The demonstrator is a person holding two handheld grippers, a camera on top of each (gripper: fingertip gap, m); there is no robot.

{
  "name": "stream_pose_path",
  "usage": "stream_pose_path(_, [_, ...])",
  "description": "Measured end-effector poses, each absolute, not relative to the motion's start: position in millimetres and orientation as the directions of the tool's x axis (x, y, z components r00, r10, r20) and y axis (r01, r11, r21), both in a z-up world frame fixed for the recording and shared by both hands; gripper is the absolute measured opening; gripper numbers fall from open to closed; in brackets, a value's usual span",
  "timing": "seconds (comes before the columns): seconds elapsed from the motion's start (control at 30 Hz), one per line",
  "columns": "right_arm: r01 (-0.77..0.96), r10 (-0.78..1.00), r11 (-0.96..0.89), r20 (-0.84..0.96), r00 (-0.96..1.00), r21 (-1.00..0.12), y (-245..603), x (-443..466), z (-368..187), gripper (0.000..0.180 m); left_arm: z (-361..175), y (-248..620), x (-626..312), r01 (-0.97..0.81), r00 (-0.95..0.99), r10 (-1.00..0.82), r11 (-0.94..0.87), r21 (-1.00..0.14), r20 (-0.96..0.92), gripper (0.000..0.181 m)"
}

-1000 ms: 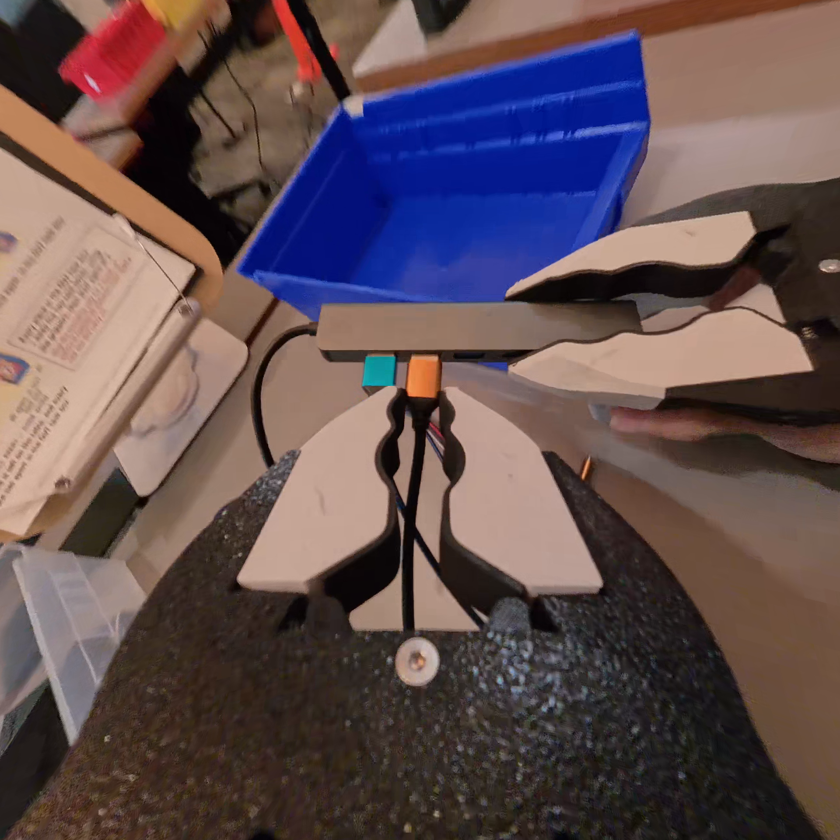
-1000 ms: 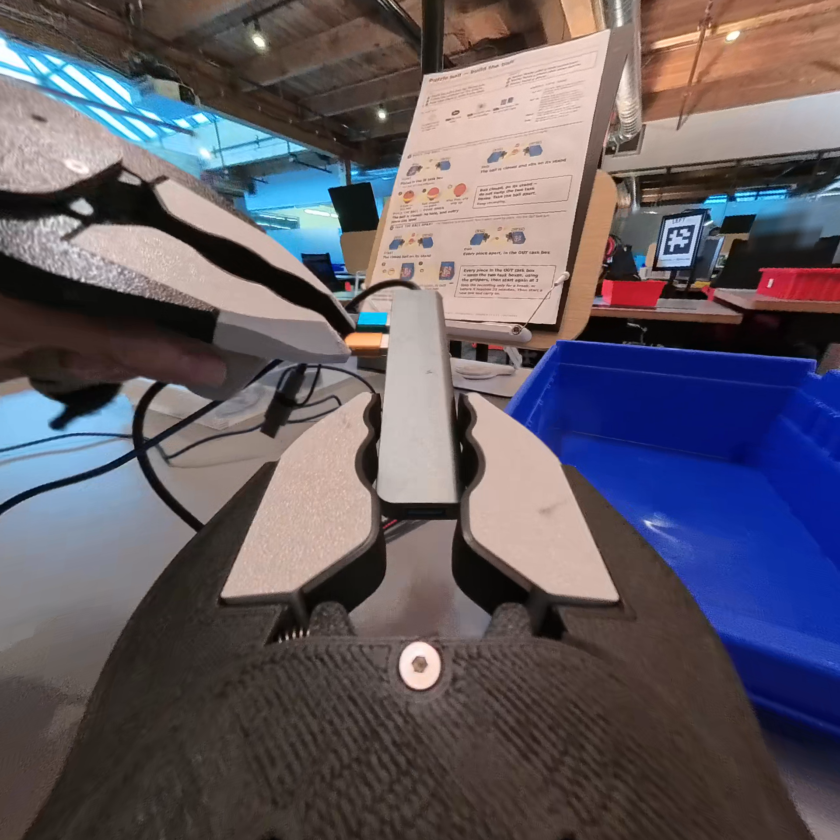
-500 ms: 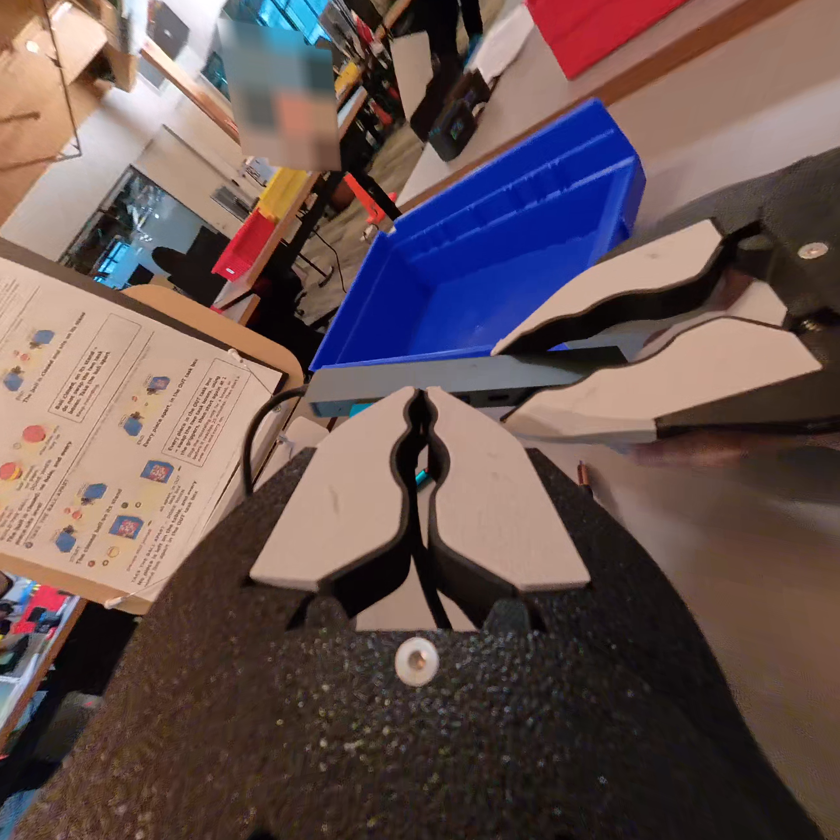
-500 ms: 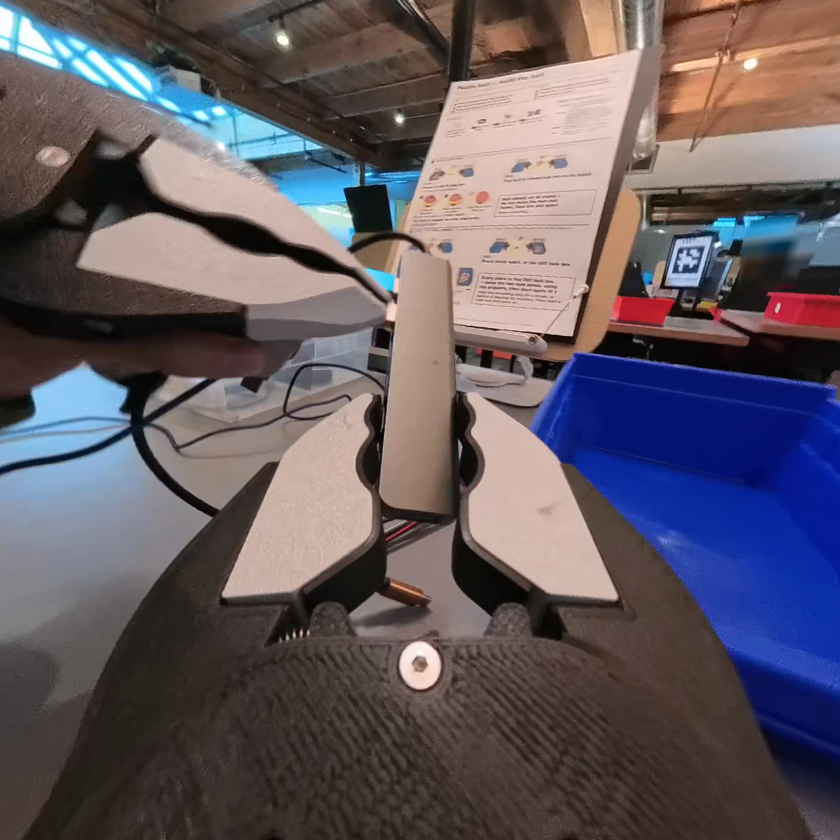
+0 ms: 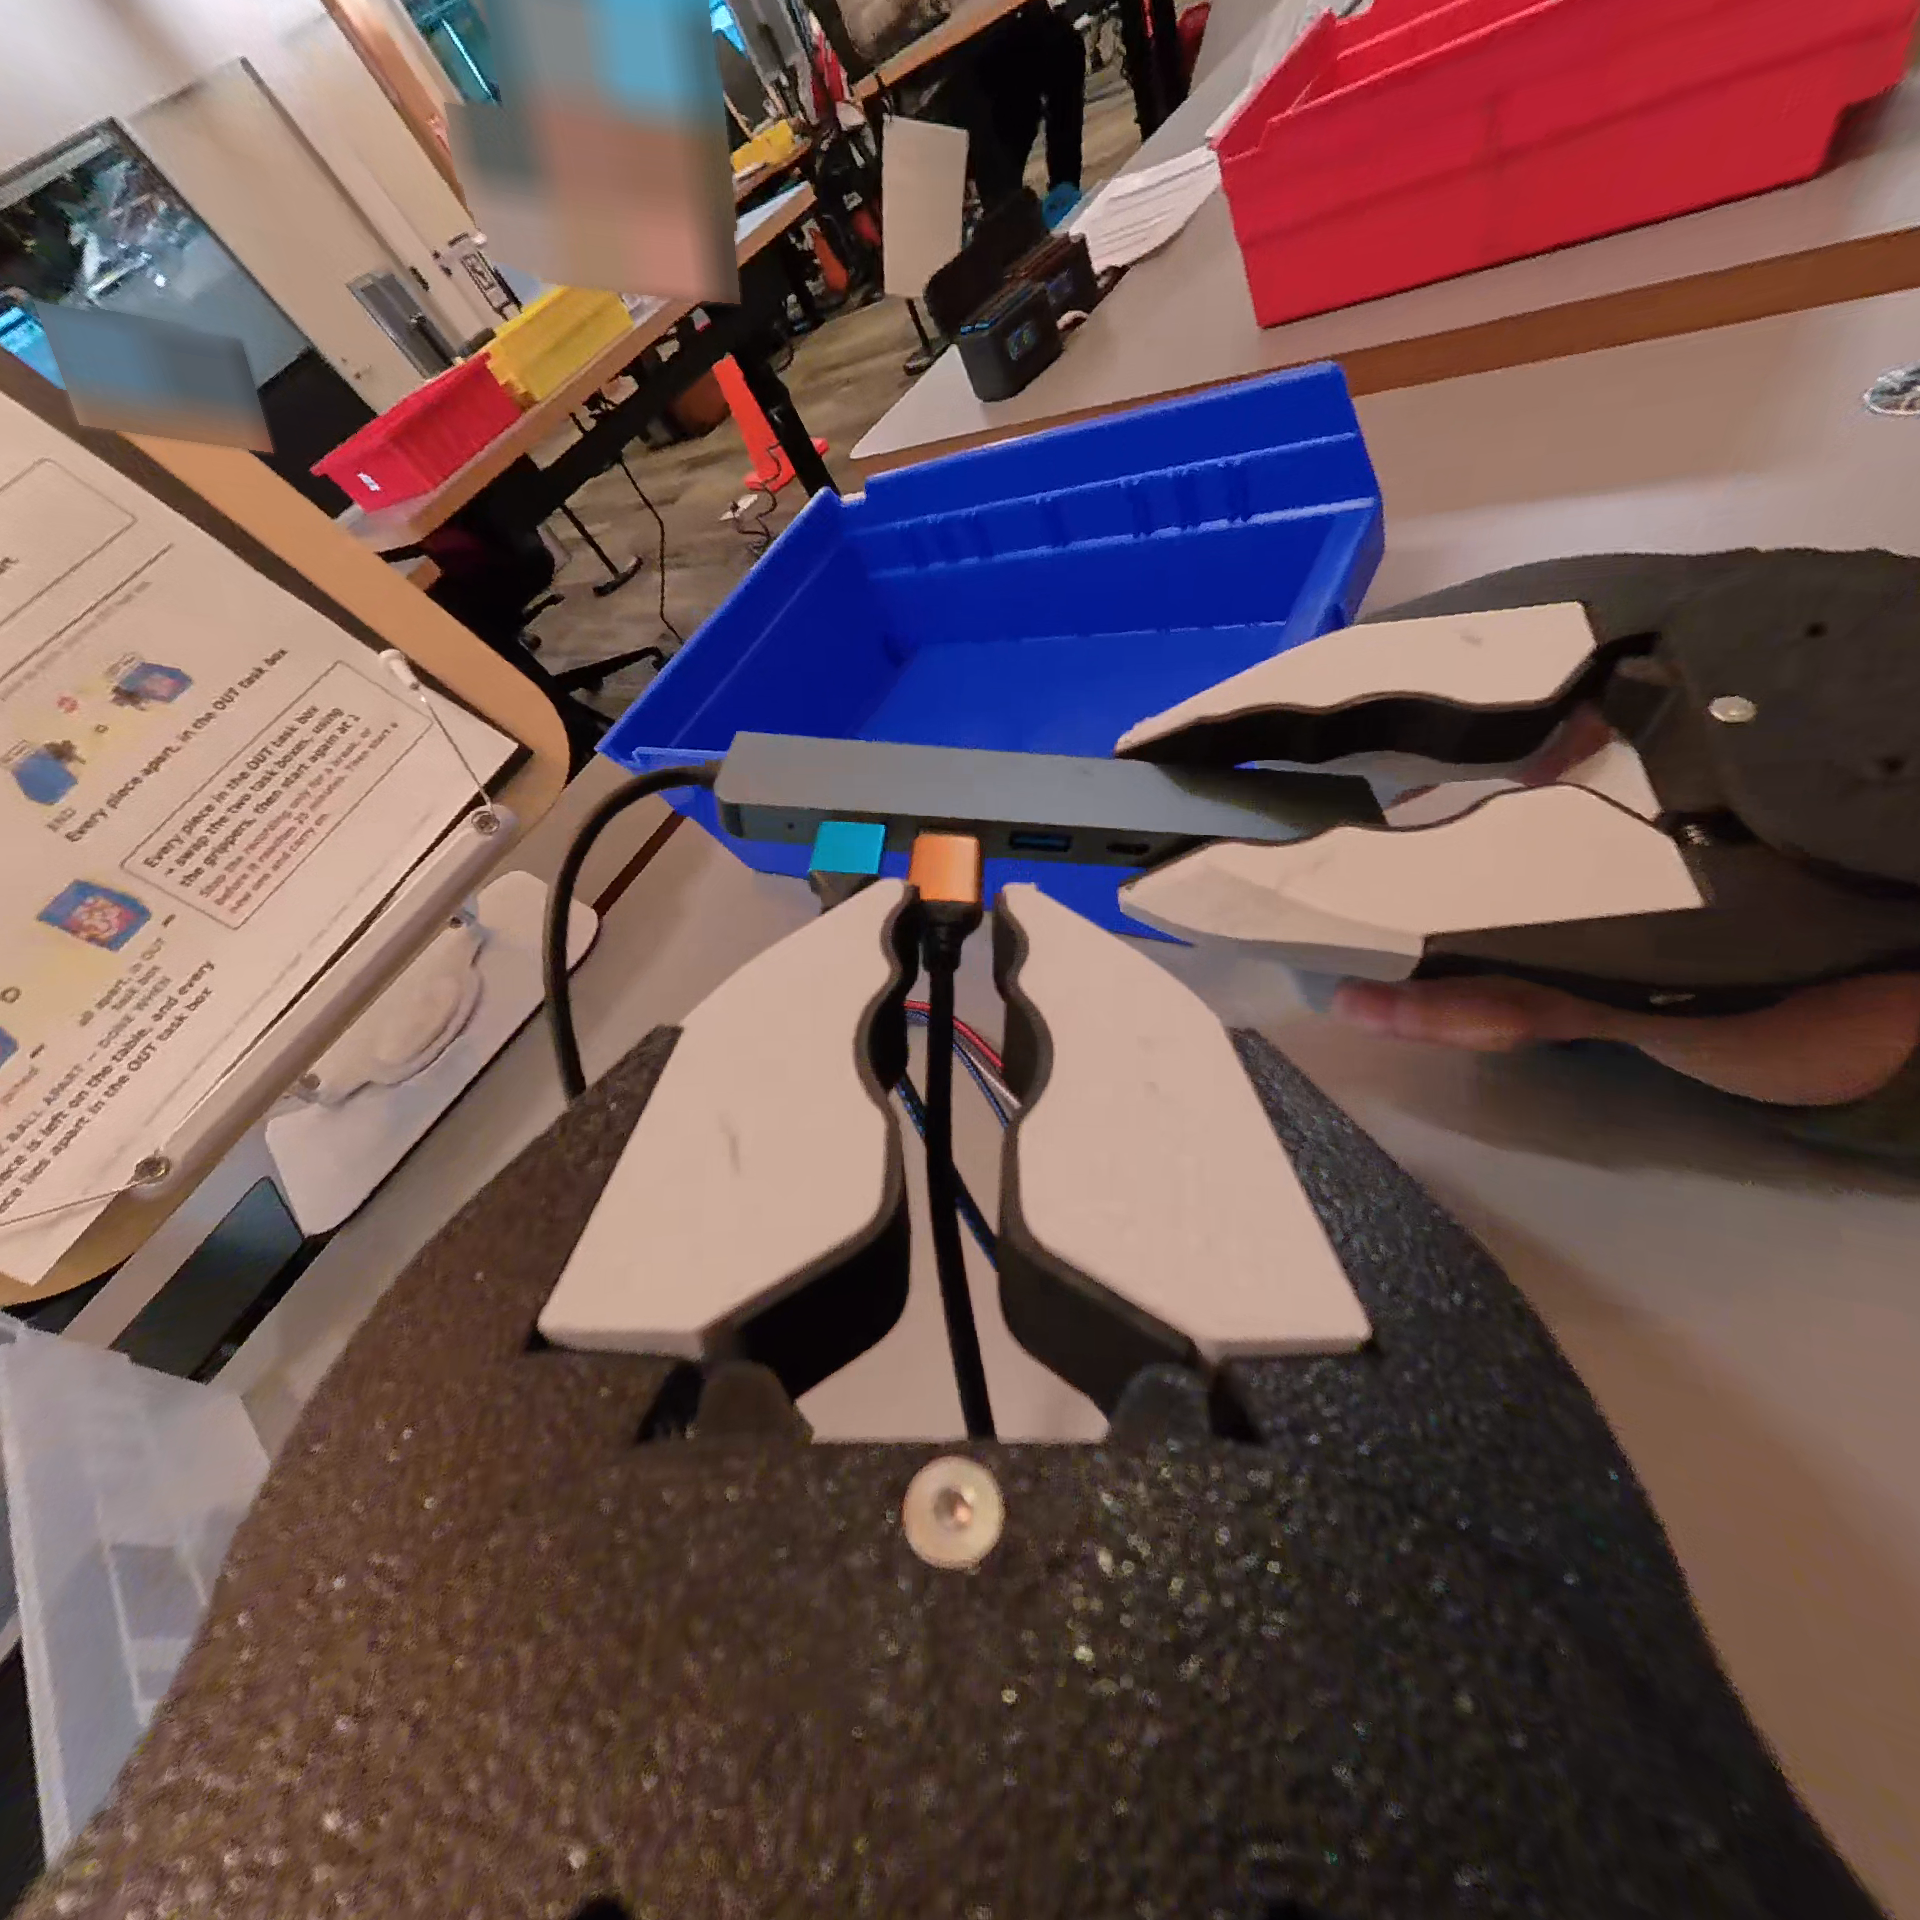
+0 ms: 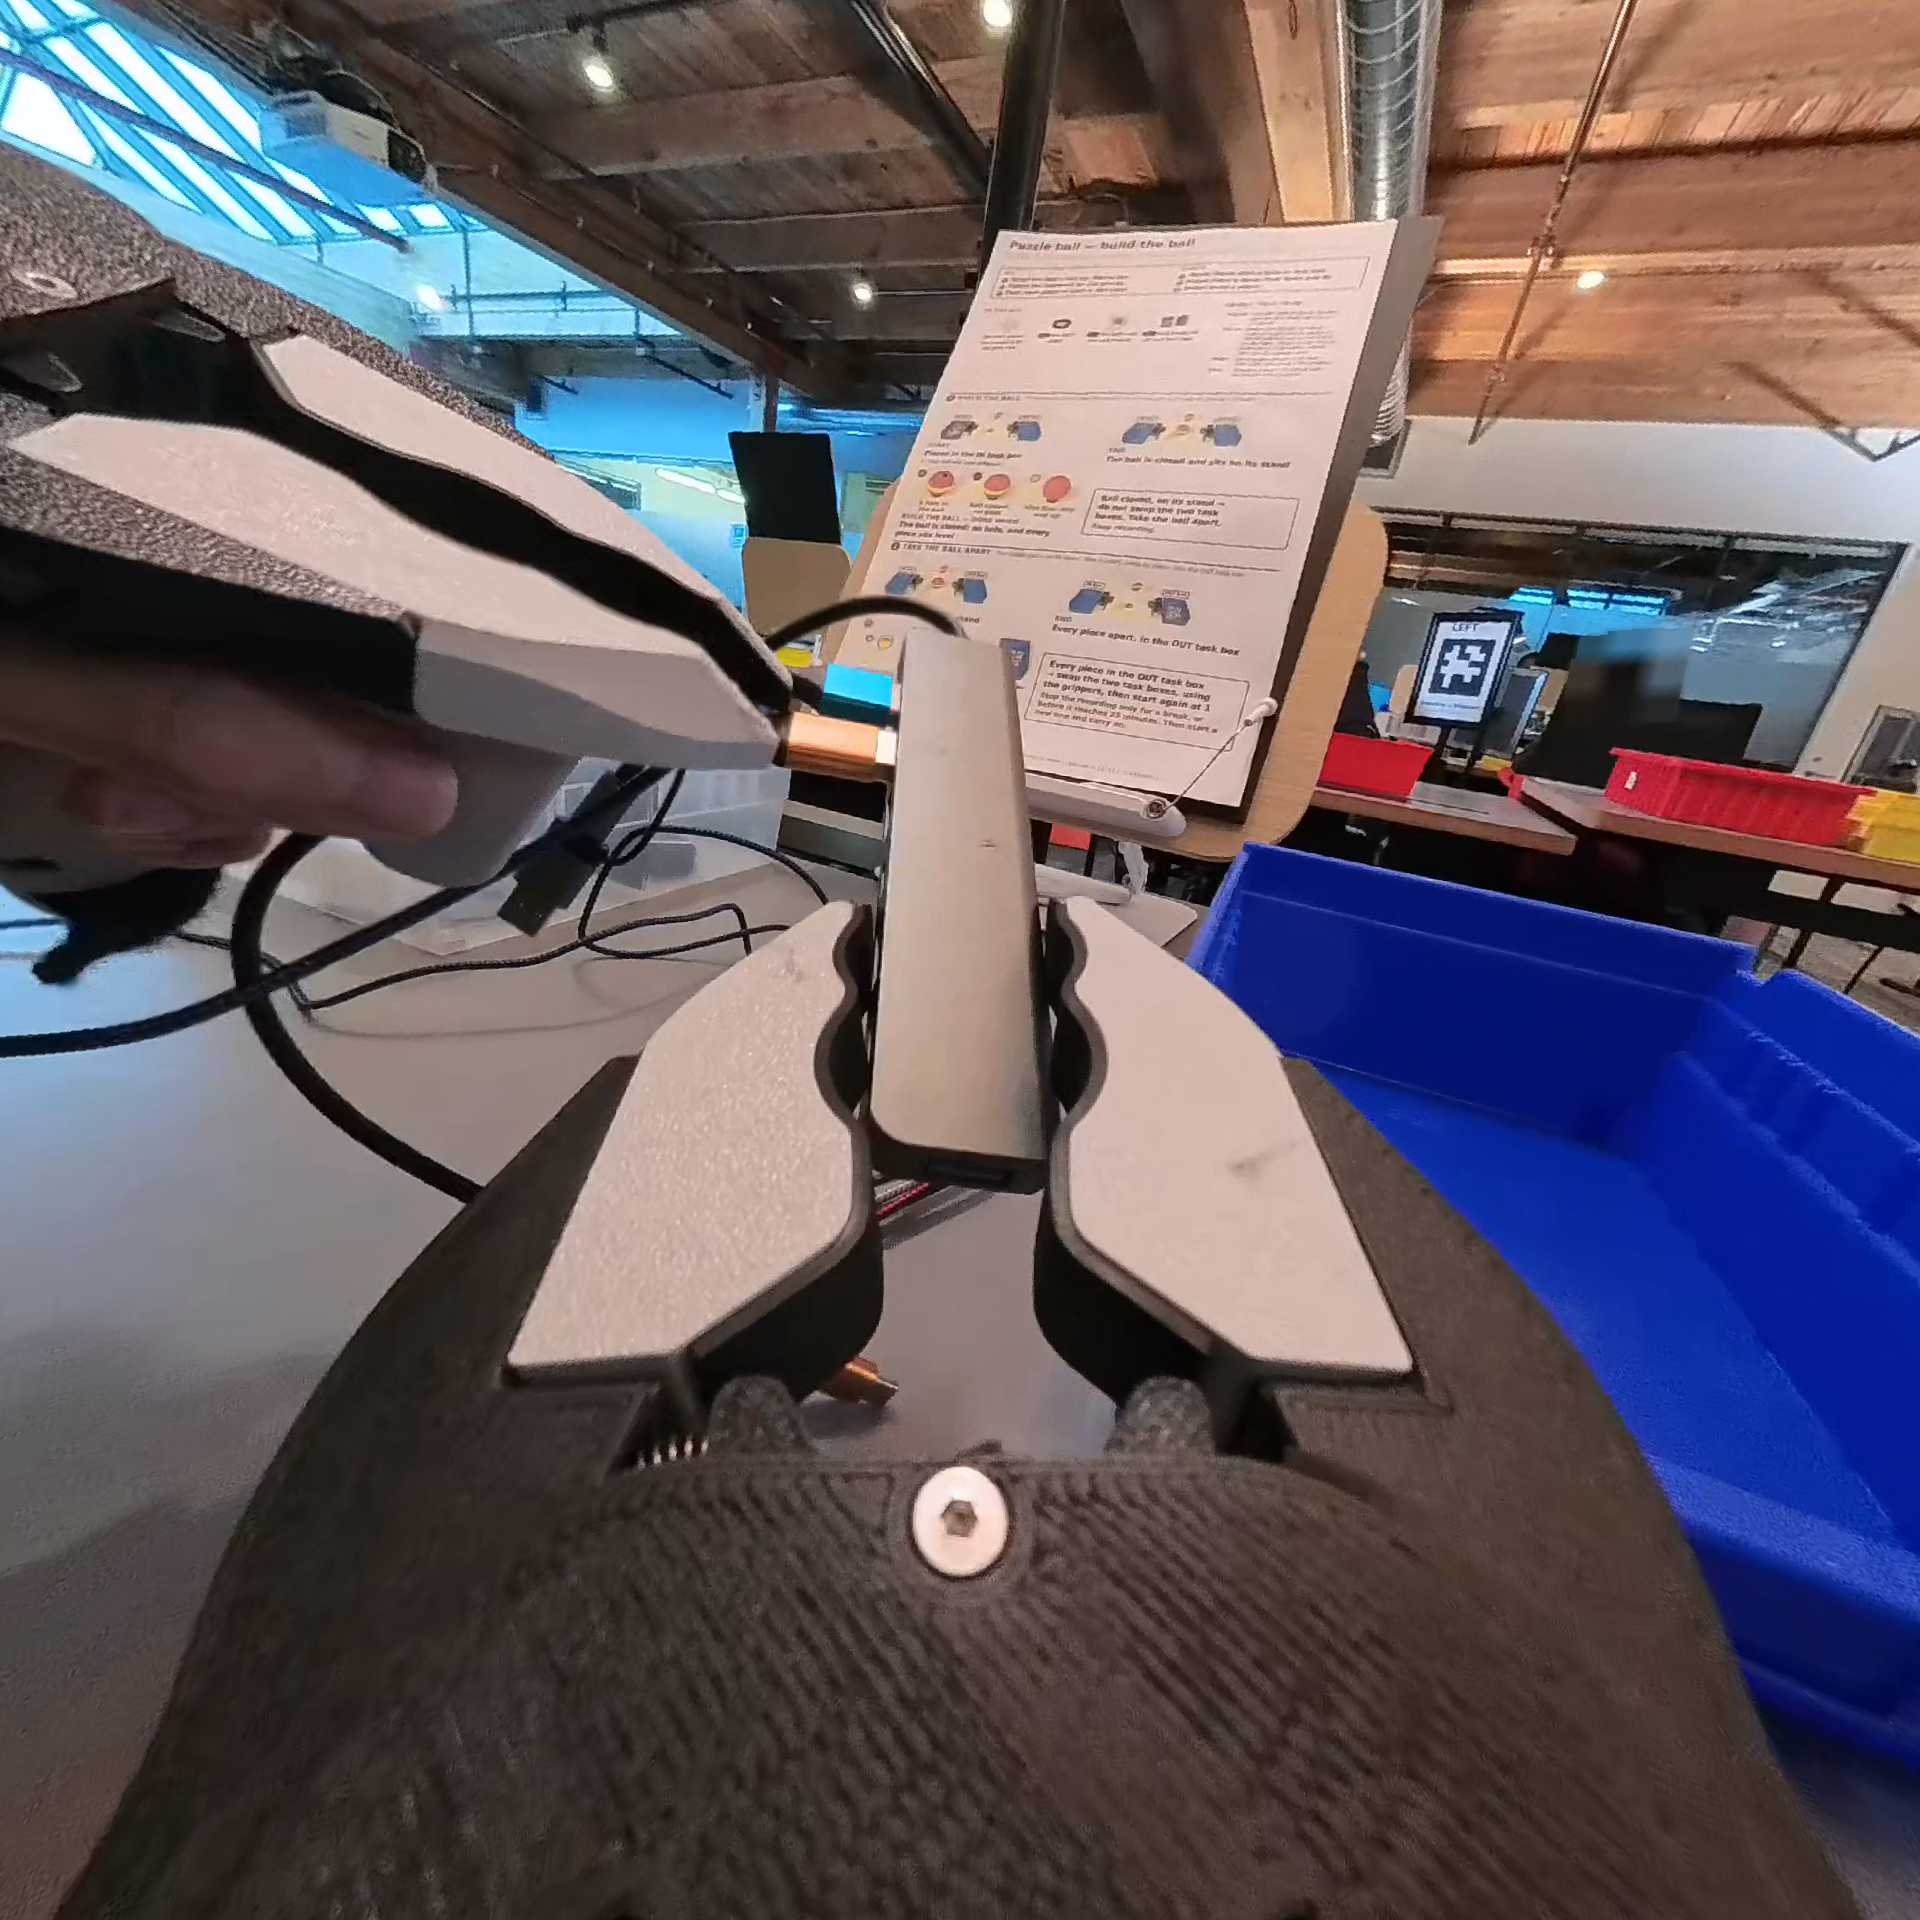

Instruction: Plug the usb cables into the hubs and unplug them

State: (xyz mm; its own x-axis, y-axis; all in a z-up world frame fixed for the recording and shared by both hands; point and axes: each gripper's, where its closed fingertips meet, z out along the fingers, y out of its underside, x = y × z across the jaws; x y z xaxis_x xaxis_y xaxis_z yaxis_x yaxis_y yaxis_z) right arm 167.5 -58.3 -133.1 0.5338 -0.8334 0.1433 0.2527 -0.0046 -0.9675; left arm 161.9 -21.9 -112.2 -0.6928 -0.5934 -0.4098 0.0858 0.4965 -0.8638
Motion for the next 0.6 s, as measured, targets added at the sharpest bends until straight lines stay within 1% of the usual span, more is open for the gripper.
stream_pose_path(0.13, [0.257, -0.840, 0.004, 0.136, 0.525, -0.967, -61.4, 167.1, -132.0, 0.032, -112.6, -19.2, 164.3, 0.081, -0.650, -0.608, 0.540, -0.838, -0.455, 0.017])
stream_pose_path(0.3, [0.256, -0.825, 0.020, 0.129, 0.551, -0.966, -61.4, 164.4, -131.3, 0.032, -119.2, -19.4, 164.0, 0.036, -0.660, -0.629, 0.519, -0.854, -0.410, 0.014])
stream_pose_path(0.33, [0.256, -0.820, 0.026, 0.126, 0.558, -0.966, -61.4, 163.6, -130.9, 0.032, -116.8, -17.5, 165.7, 0.048, -0.640, -0.640, 0.518, -0.854, -0.425, 0.008])
stream_pose_path(0.5, [0.269, -0.794, 0.102, 0.084, 0.602, -0.958, -64.6, 156.8, -125.5, 0.030, -126.6, -17.4, 167.6, 0.049, -0.651, -0.607, 0.566, -0.823, -0.456, 0.006])
stream_pose_path(0.53, [0.318, -0.699, 0.068, 0.182, 0.692, -0.946, -42.9, 139.1, -126.2, 0.000, -132.2, -19.9, 168.3, 0.053, -0.661, -0.590, 0.579, -0.814, -0.463, 0.006])
stream_pose_path(0.57, [0.339, -0.650, -0.068, 0.299, 0.698, -0.938, -18.2, 130.5, -139.1, 0.000, -139.2, -31.6, 162.6, 0.076, -0.712, -0.532, 0.591, -0.803, -0.458, 0.001])
stream_pose_path(0.6, [0.411, -0.691, -0.261, 0.466, 0.553, -0.874, -13.7, 135.9, -144.6, 0.000, -134.5, -32.7, 166.4, 0.133, -0.648, -0.534, 0.622, -0.771, -0.543, 0.000])
